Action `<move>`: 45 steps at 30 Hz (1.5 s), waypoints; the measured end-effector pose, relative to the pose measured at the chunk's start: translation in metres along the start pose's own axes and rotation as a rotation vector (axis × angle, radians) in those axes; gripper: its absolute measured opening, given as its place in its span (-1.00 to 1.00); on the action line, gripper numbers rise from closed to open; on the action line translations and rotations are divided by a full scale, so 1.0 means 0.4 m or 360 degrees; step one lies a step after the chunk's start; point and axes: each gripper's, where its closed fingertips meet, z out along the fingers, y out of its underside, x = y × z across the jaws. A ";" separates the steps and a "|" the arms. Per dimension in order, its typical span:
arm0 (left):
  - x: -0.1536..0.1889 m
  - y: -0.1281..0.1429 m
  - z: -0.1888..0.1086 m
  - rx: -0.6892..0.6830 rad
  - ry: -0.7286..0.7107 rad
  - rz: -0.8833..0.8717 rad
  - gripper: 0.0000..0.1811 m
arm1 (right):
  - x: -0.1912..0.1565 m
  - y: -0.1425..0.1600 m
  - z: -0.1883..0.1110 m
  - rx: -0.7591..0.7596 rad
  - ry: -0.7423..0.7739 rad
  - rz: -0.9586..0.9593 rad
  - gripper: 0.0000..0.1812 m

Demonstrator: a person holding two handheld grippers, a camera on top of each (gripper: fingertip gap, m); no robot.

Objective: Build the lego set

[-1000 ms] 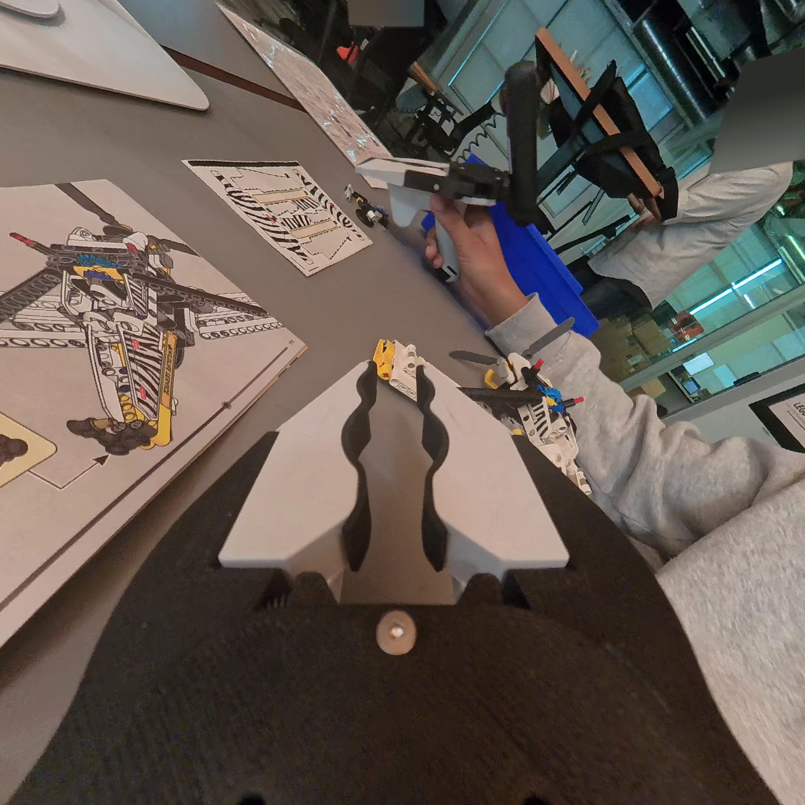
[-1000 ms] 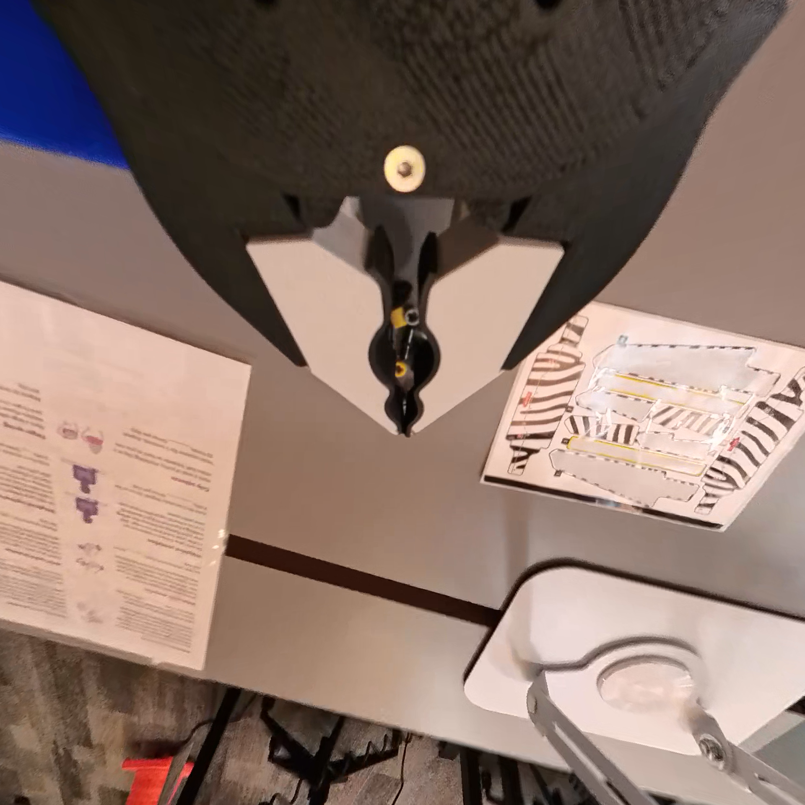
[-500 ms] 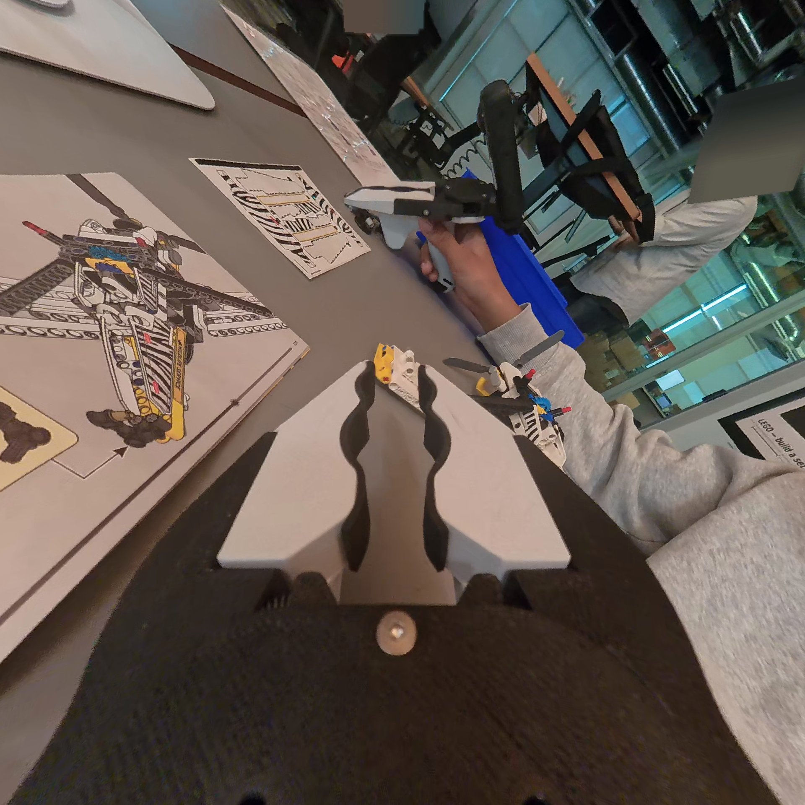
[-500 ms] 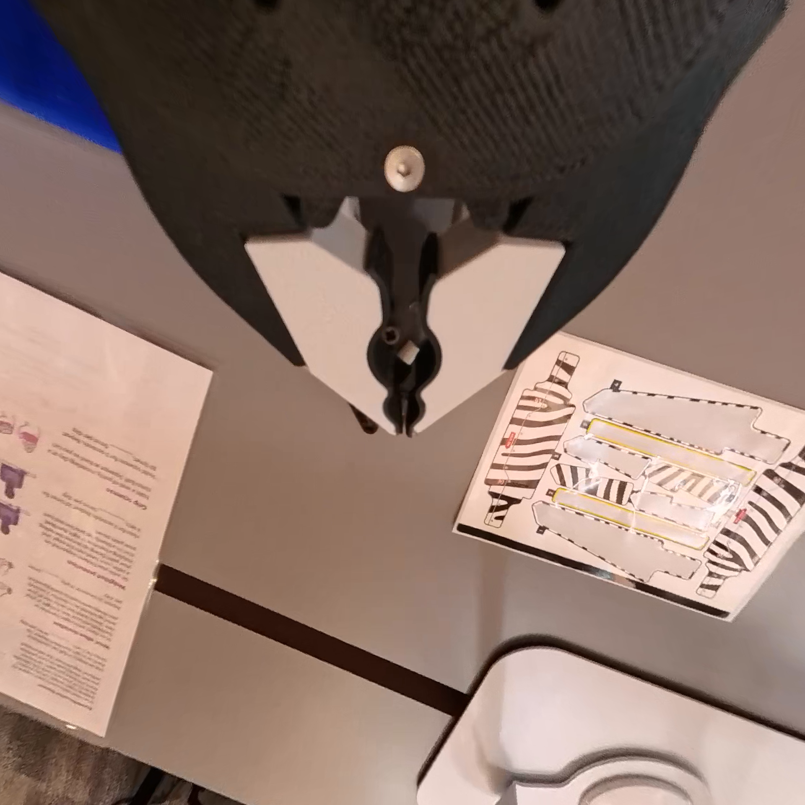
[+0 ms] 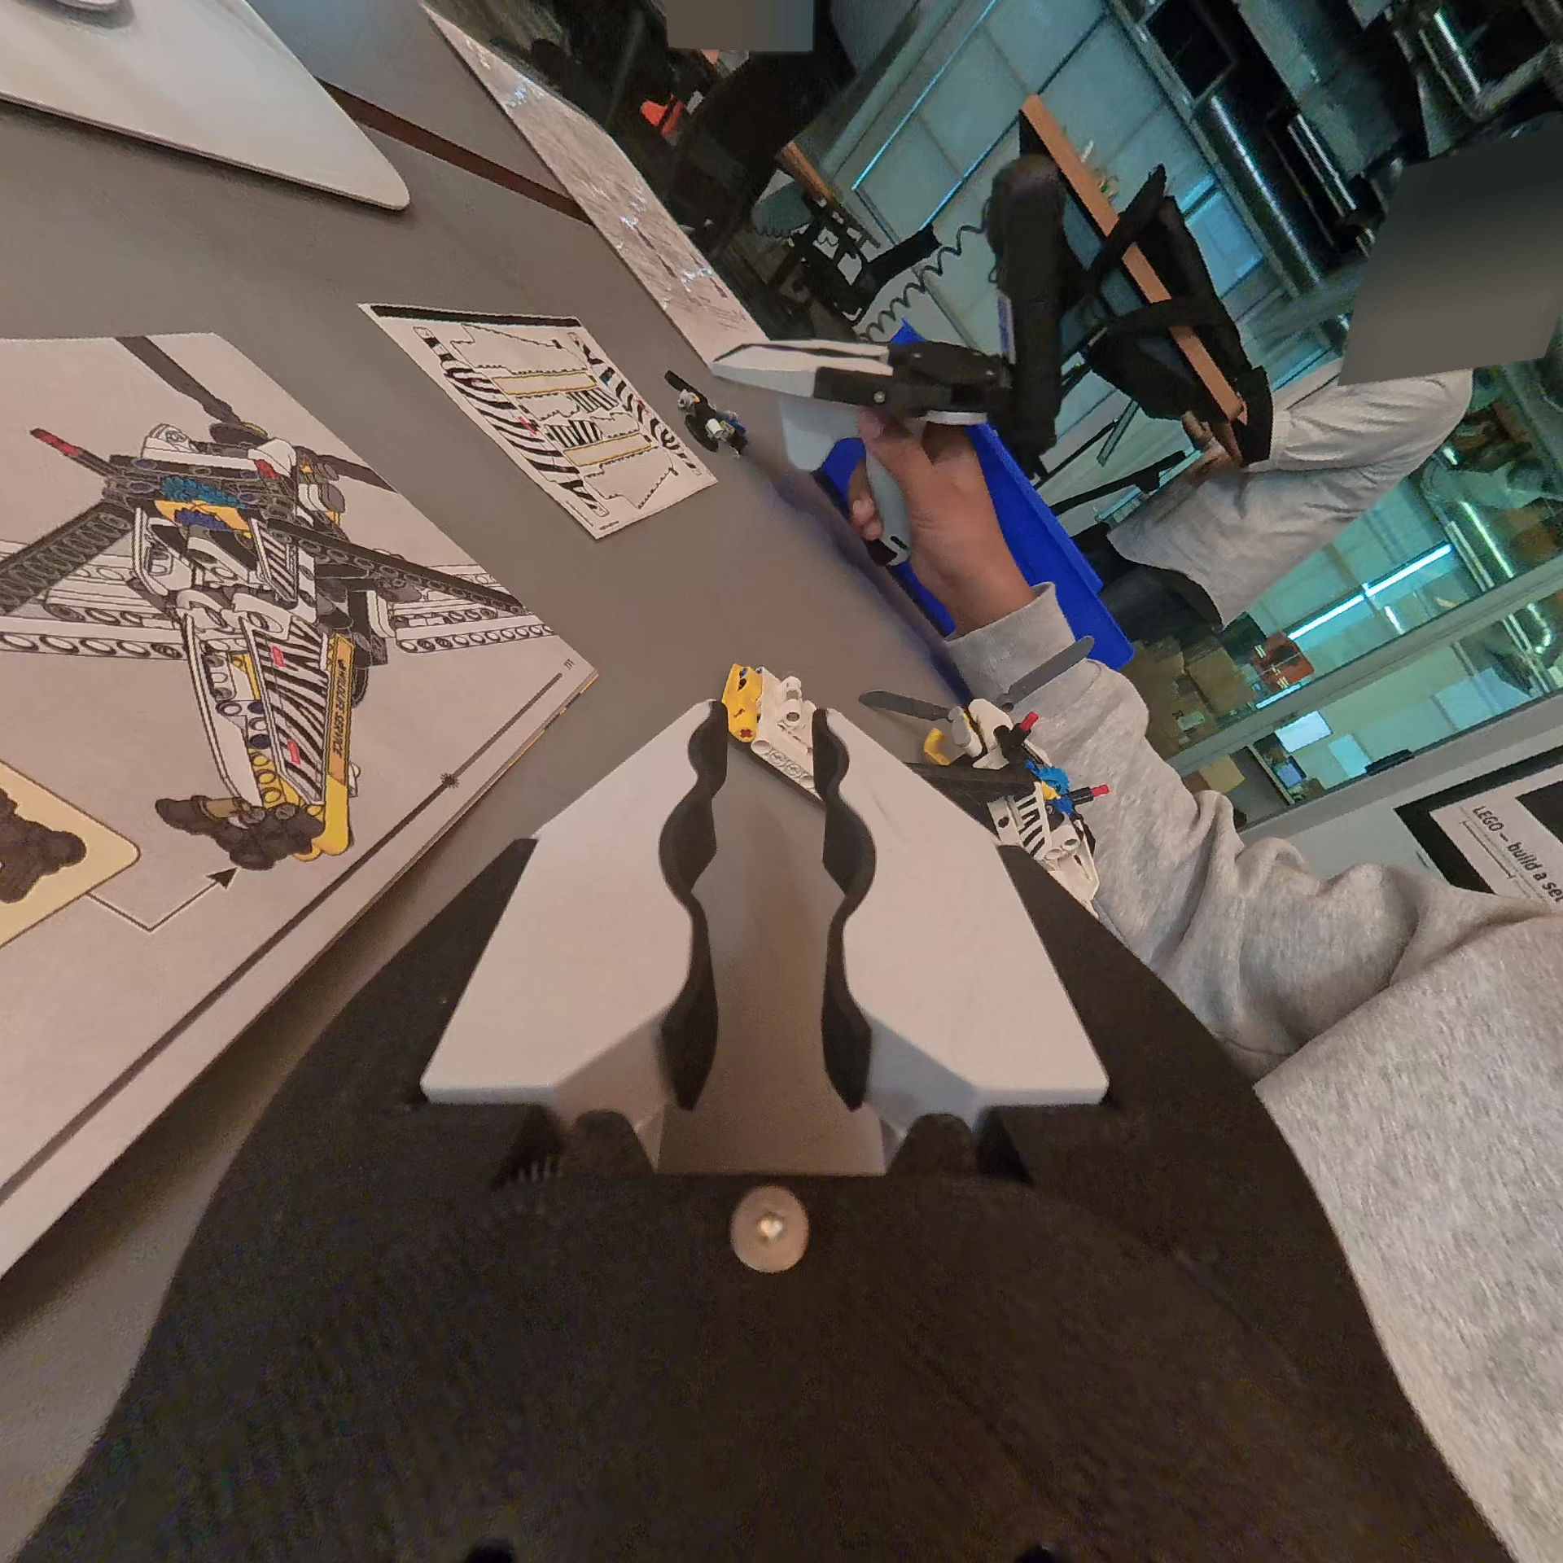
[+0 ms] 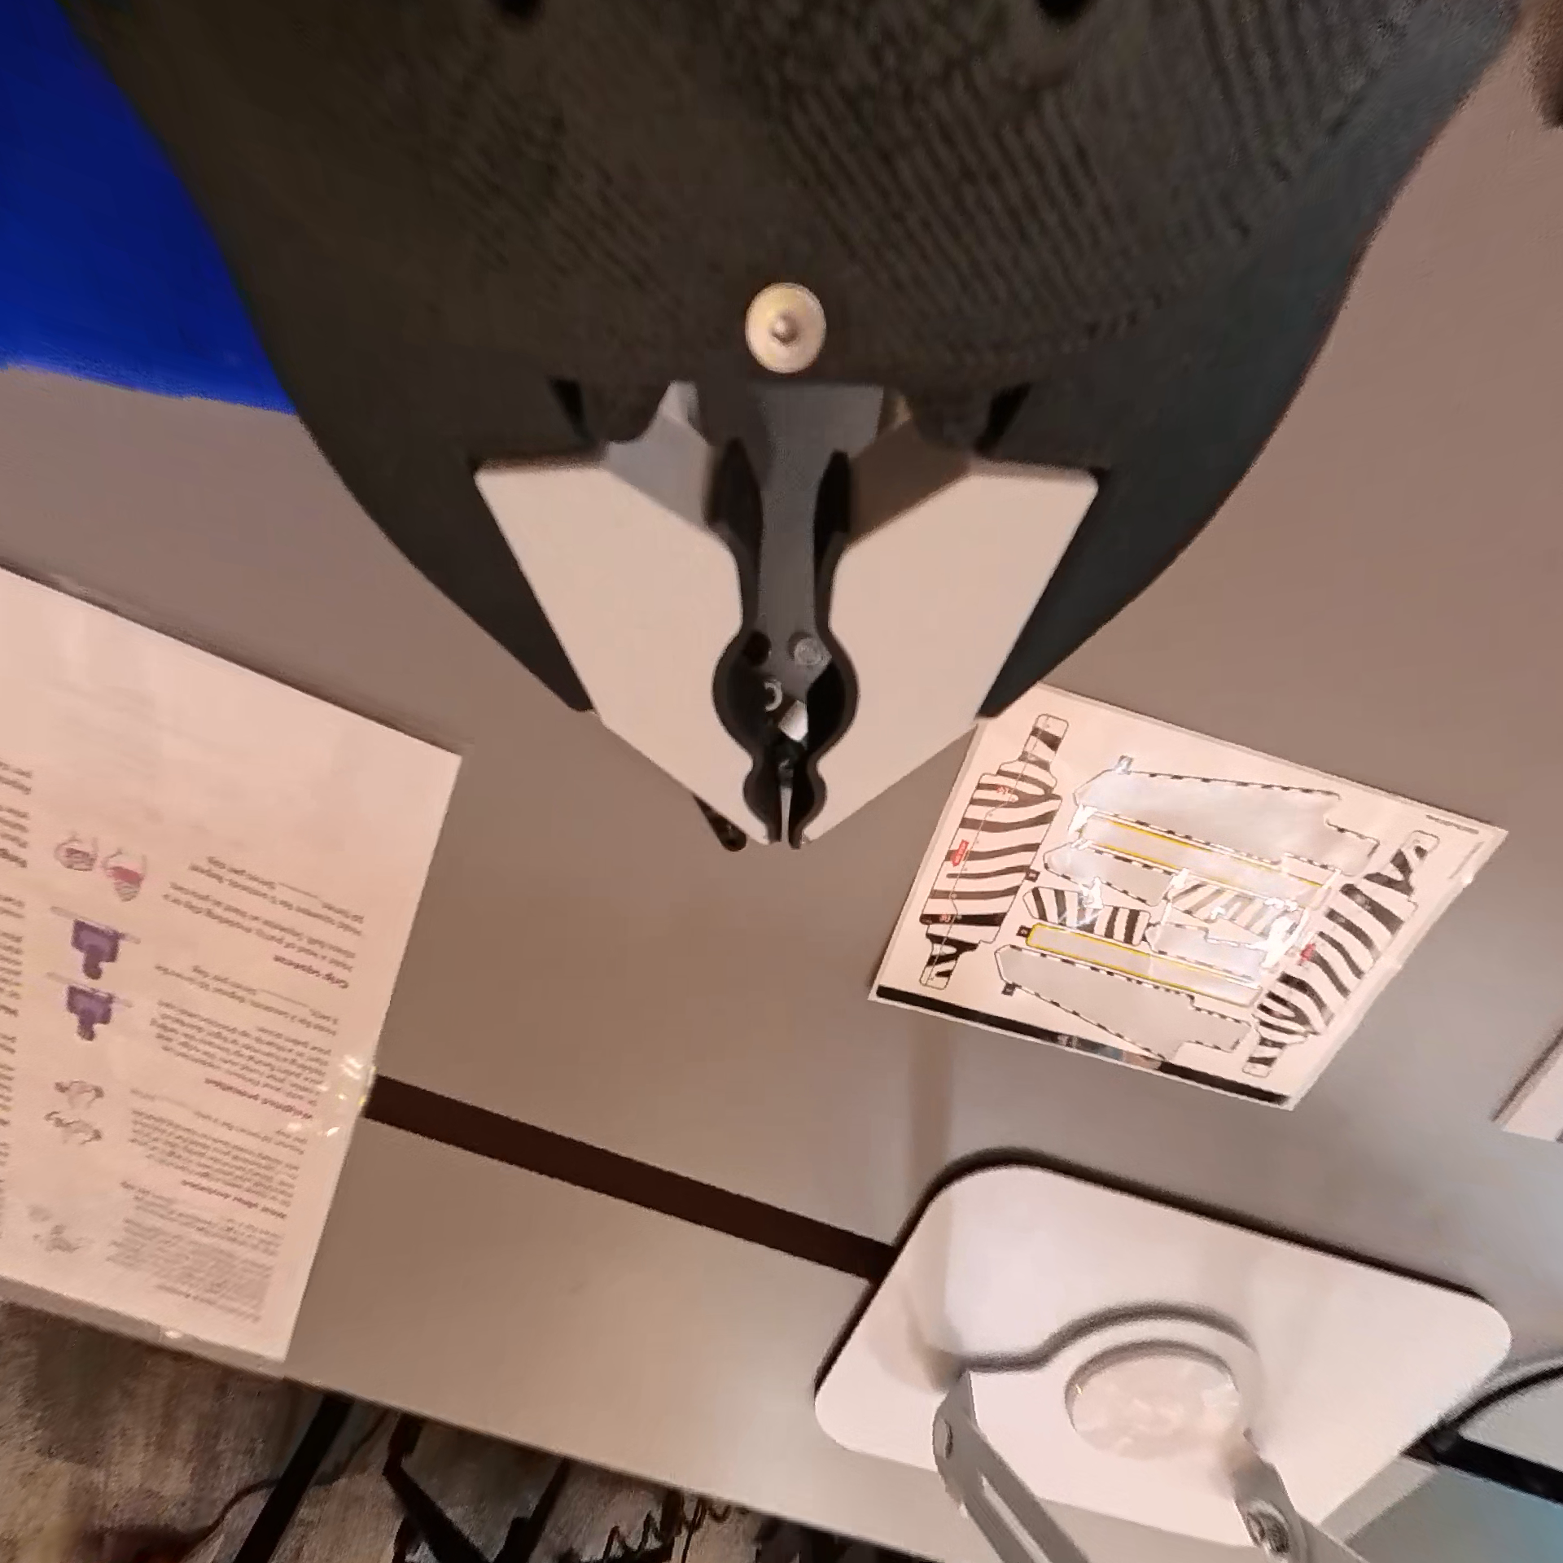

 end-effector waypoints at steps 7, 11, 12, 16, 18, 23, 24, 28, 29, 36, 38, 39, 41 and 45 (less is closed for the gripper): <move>0.001 -0.001 -0.001 0.0000 0.0002 0.0002 -0.79 | -0.037 0.021 -0.040 -0.0067 -0.0106 -0.0002 -0.97; 0.002 0.002 0.001 -0.0007 0.0005 0.0000 -0.79 | -0.067 0.043 -0.026 -0.0143 -0.0148 -0.0097 -1.00; 0.003 0.002 0.001 -0.0008 0.0006 0.0001 -0.79 | -0.073 0.052 -0.020 -0.0168 -0.0153 -0.0127 -1.00; 0.006 0.004 0.002 -0.0011 0.0015 0.0000 -0.78 | -0.077 0.076 0.004 -0.0223 -0.0126 -0.0185 -1.00; 0.007 0.005 0.003 -0.0012 0.0019 -0.0003 -0.78 | -0.068 0.073 0.008 -0.0210 -0.0090 -0.0166 -1.00; 0.008 0.005 0.003 -0.0012 0.0023 -0.0005 -0.78 | -0.059 0.043 -0.015 -0.0126 -0.0123 -0.0019 -1.00; 0.008 0.004 0.003 -0.0011 0.0022 -0.0005 -0.78 | -0.054 0.035 -0.026 -0.0111 -0.0118 0.0013 -1.00; 0.007 0.004 0.002 -0.0008 0.0023 -0.0008 -0.78 | -0.027 0.056 -0.064 -0.0238 -0.0059 0.0121 -1.00; 0.007 0.004 0.002 -0.0009 0.0023 -0.0009 -0.78 | -0.026 0.071 -0.068 -0.0296 -0.0067 0.0164 -1.00; 0.007 0.004 0.002 -0.0007 0.0033 -0.0020 -0.77 | -0.018 0.119 -0.047 -0.0409 -0.0103 0.0259 -1.00; 0.008 0.005 0.002 -0.0008 0.0036 -0.0020 -0.77 | -0.026 0.114 -0.036 -0.0373 -0.0139 0.0283 -1.00; 0.008 0.005 0.003 -0.0009 0.0037 -0.0020 -0.77 | -0.023 0.111 -0.031 -0.0353 -0.0134 0.0296 -1.00; 0.009 0.006 0.003 -0.0010 0.0040 -0.0020 -0.76 | -0.012 0.108 -0.025 -0.0321 -0.0093 0.0283 -1.00; 0.011 0.004 0.002 -0.0006 0.0040 -0.0012 -0.76 | -0.022 0.049 -0.049 -0.0139 -0.0170 0.0331 -1.00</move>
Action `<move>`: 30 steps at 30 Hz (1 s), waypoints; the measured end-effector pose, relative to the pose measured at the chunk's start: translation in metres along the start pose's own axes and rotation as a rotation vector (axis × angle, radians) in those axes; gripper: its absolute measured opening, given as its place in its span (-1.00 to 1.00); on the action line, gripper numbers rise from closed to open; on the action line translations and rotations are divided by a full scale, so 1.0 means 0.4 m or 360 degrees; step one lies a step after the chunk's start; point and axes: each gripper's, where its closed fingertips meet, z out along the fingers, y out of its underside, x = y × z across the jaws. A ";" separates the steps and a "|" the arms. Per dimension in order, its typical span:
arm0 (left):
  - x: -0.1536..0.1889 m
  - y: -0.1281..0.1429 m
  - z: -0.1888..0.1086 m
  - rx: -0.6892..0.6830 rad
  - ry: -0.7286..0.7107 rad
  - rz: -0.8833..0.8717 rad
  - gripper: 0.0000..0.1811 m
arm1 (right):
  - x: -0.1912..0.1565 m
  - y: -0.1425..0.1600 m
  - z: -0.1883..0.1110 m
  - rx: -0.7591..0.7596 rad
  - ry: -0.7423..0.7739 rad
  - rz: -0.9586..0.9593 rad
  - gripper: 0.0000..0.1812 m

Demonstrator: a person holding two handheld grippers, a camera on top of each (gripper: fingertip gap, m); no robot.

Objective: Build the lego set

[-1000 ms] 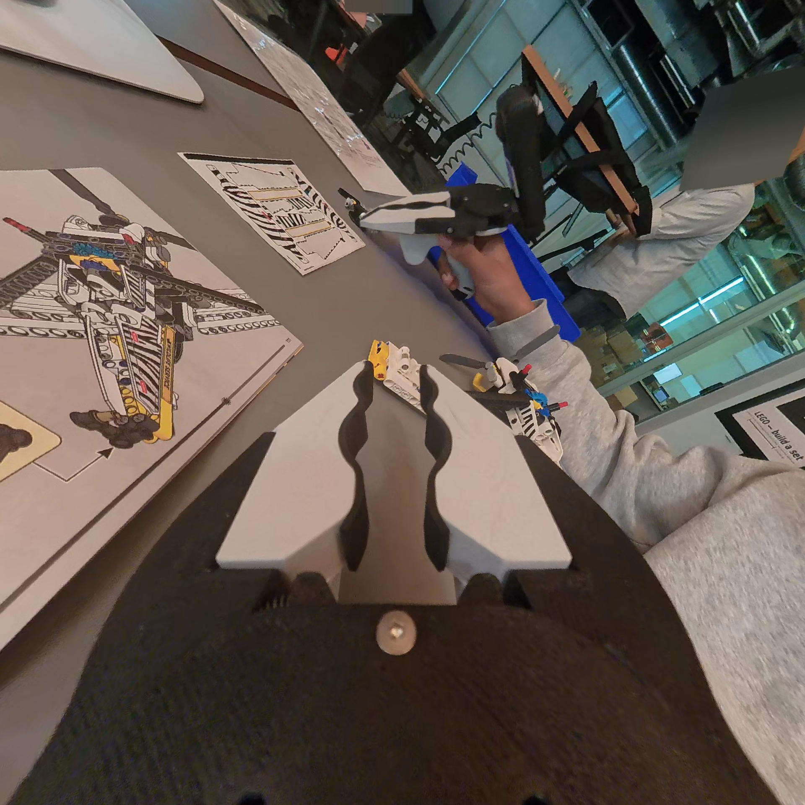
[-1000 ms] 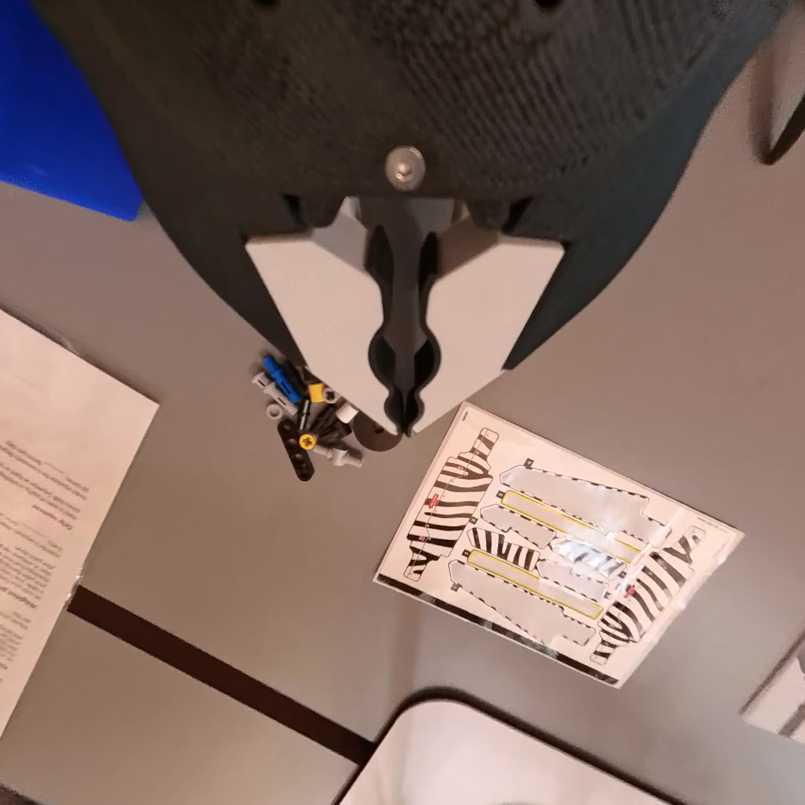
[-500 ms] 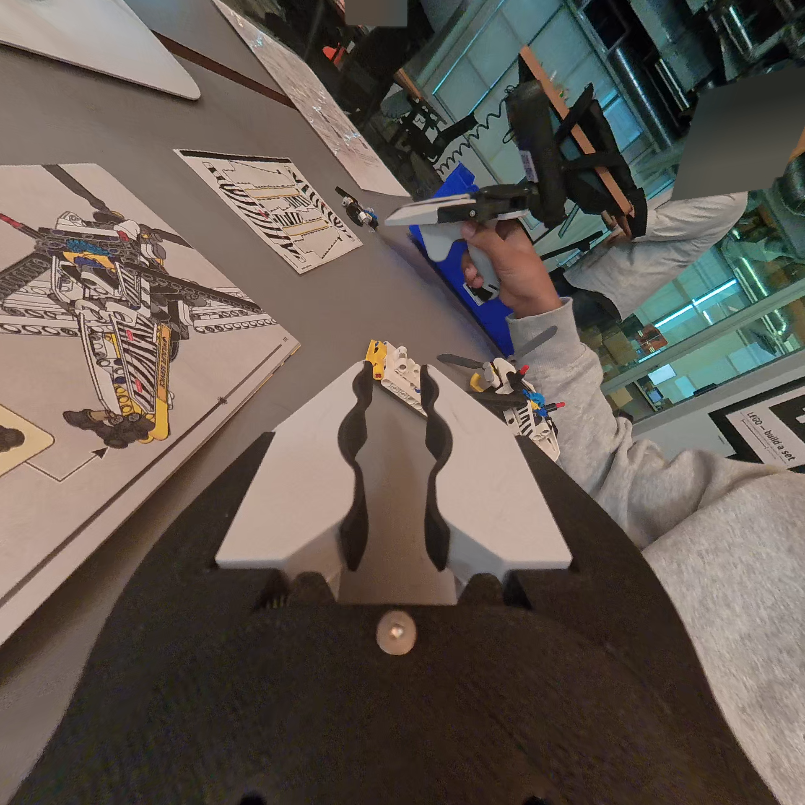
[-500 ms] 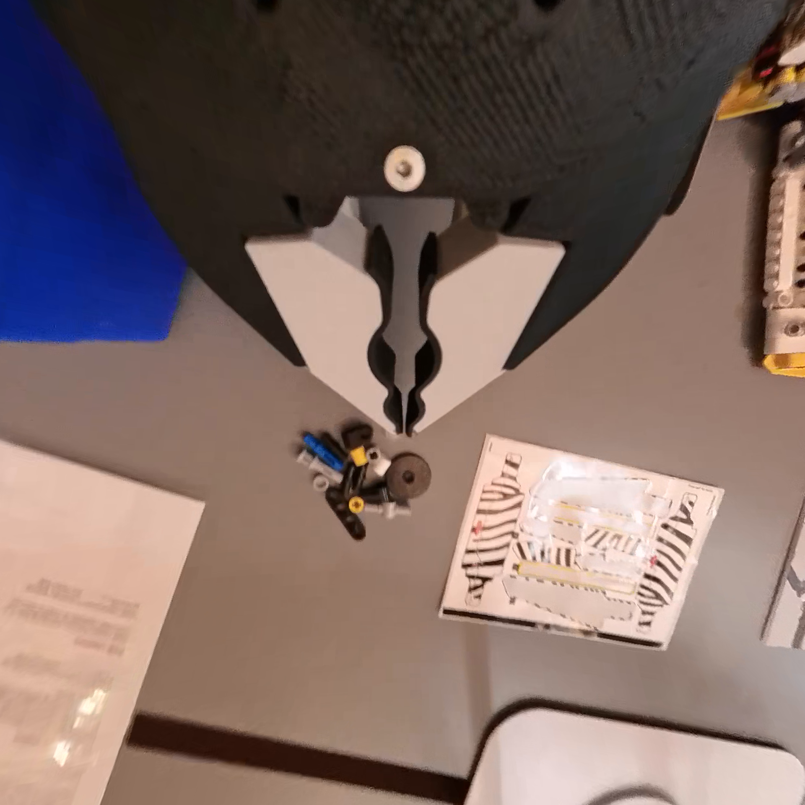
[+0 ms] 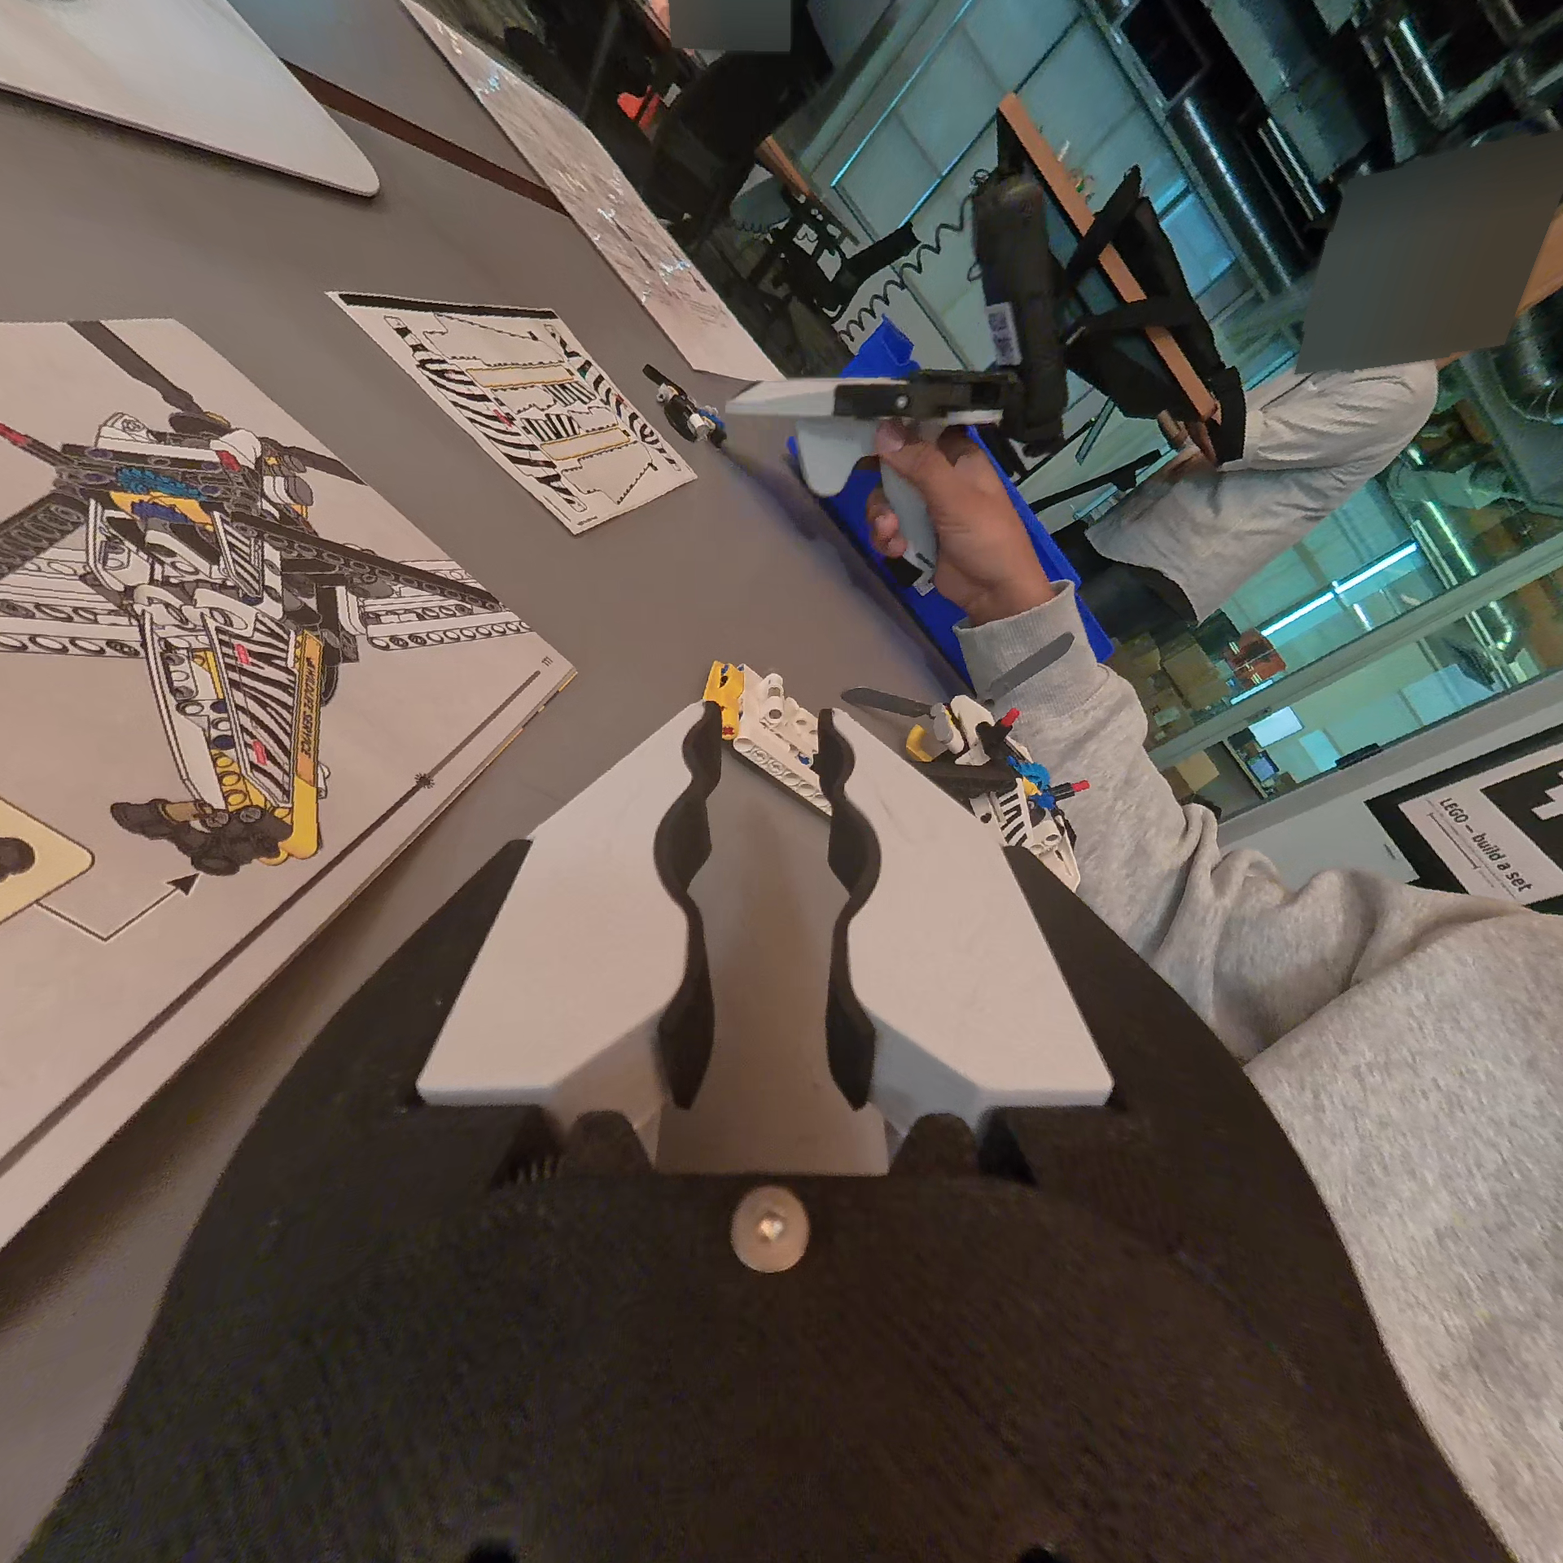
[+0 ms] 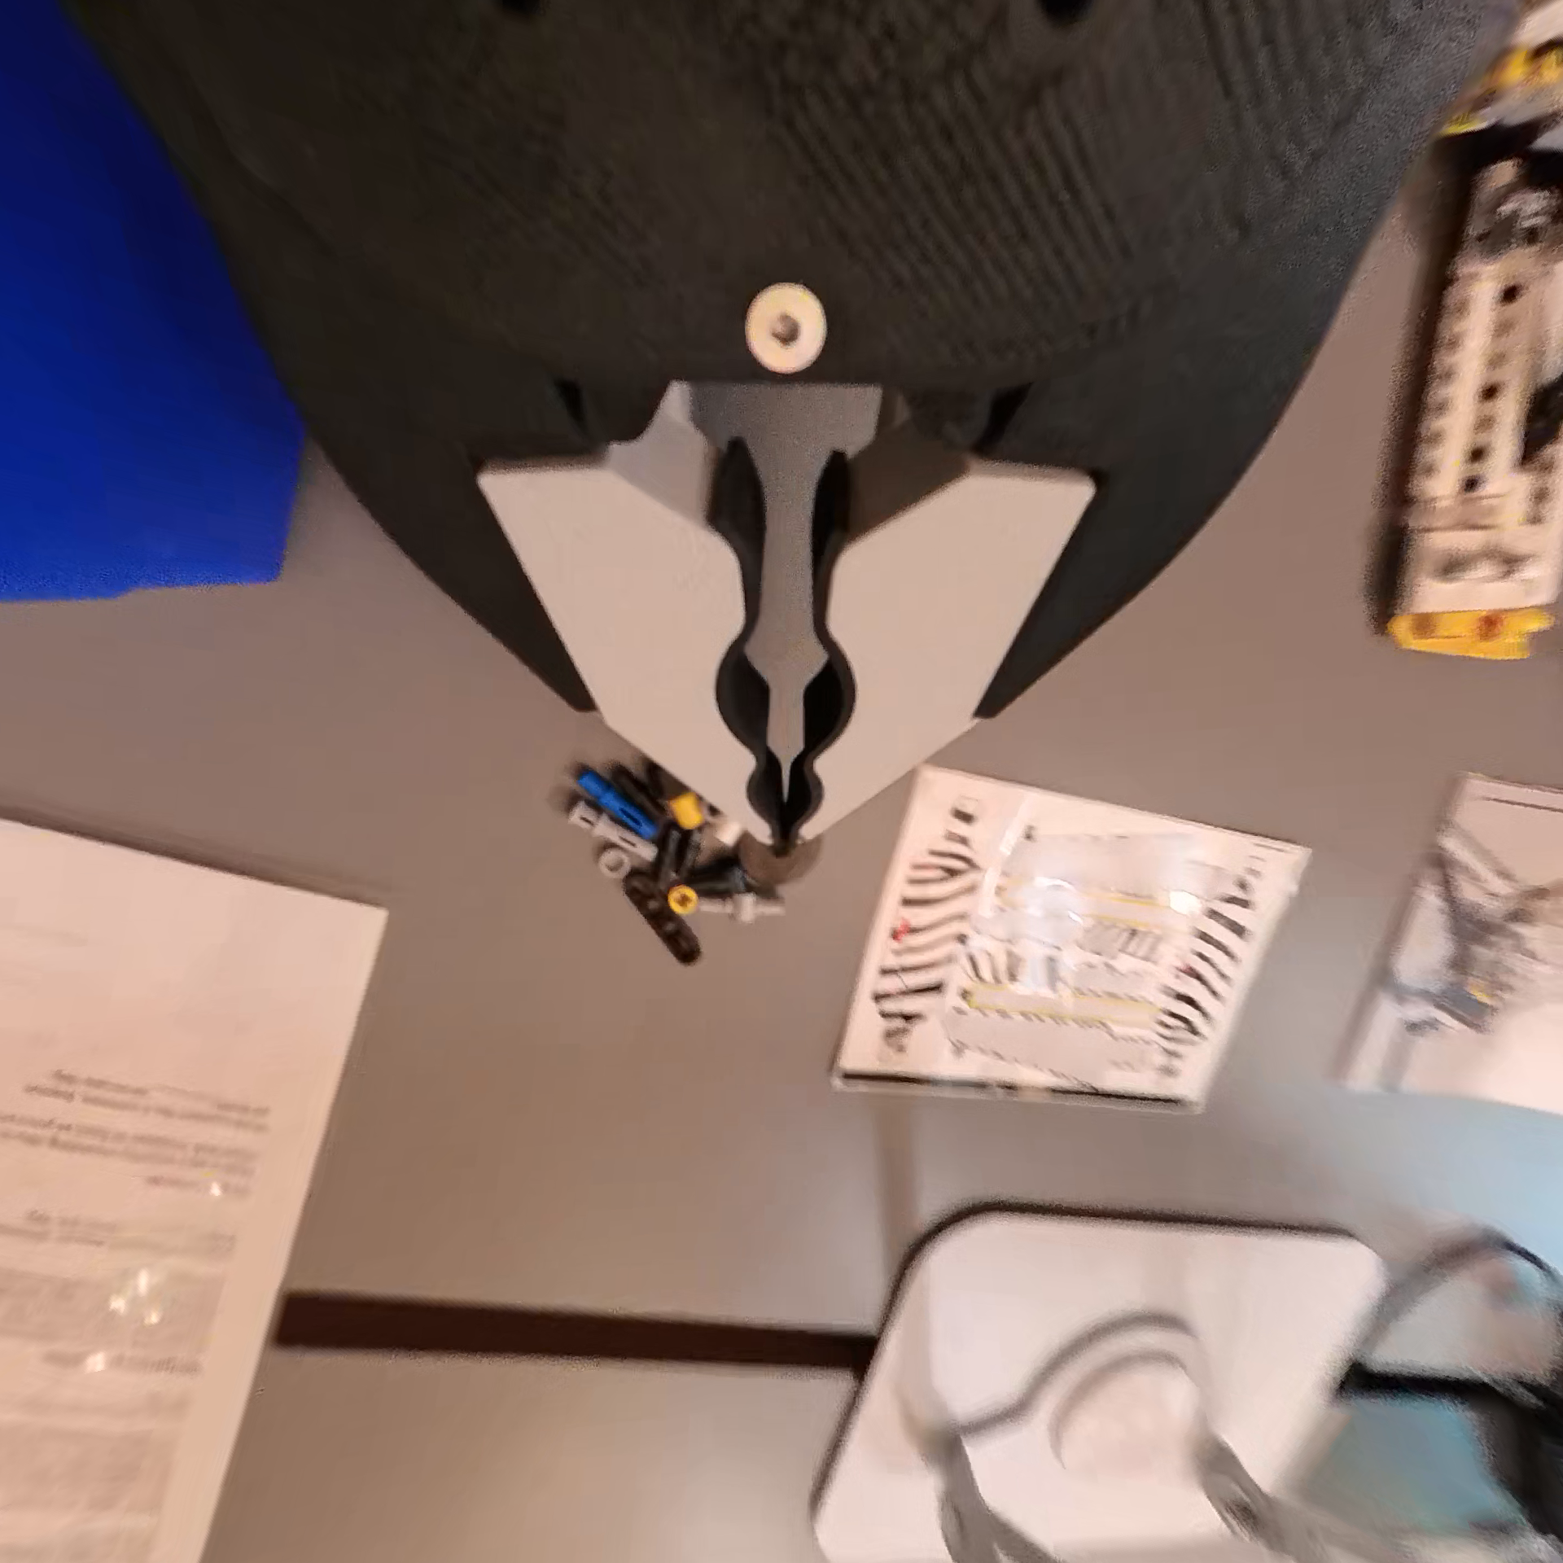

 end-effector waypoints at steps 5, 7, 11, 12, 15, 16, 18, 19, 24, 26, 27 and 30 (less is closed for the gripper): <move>0.000 -0.001 -0.001 0.0004 0.0004 -0.0002 -0.76 | -0.045 -0.069 -0.051 0.0248 -0.0162 -0.0009 -1.00; 0.000 0.000 0.000 0.0002 0.0007 -0.0003 -0.76 | -0.051 -0.088 -0.066 0.0329 -0.0156 -0.0045 -1.00; 0.003 -0.002 -0.001 0.0006 0.0016 0.0007 -0.75 | -0.089 -0.173 -0.147 0.0729 -0.0105 -0.0177 -0.89; 0.005 -0.003 -0.001 0.0009 0.0020 0.0010 -0.75 | -0.107 -0.188 -0.169 0.0810 -0.0100 -0.0231 -0.86; 0.006 -0.005 -0.003 0.0015 0.0022 0.0017 -0.74 | -0.142 -0.211 -0.204 0.0921 -0.0052 -0.0342 -0.83; 0.006 -0.006 -0.003 0.0017 0.0024 0.0016 -0.74 | -0.151 -0.212 -0.207 0.0929 -0.0051 -0.0358 -0.82; 0.009 -0.006 -0.003 0.0020 0.0033 0.0019 -0.73 | -0.169 -0.214 -0.210 0.0951 -0.0071 -0.0373 -0.78; 0.011 -0.007 -0.003 0.0022 0.0041 0.0026 -0.72 | -0.176 -0.215 -0.212 0.0967 -0.0081 -0.0384 -0.76; 0.059 -0.040 -0.017 0.0146 0.0143 0.0178 -0.43 | -0.198 -0.206 -0.210 0.0956 -0.0077 -0.0482 -0.71; 0.073 -0.049 -0.024 0.0172 0.0140 0.0276 -0.42 | -0.204 -0.206 -0.214 0.0976 -0.0059 -0.0517 -0.69; 0.079 -0.050 -0.025 0.0170 0.0134 0.0330 -0.42 | -0.207 -0.208 -0.217 0.0993 -0.0050 -0.0537 -0.66; 0.092 -0.044 -0.026 0.0141 0.0058 0.0569 -0.54 | -0.208 -0.217 -0.231 0.1061 0.0025 -0.0589 -0.52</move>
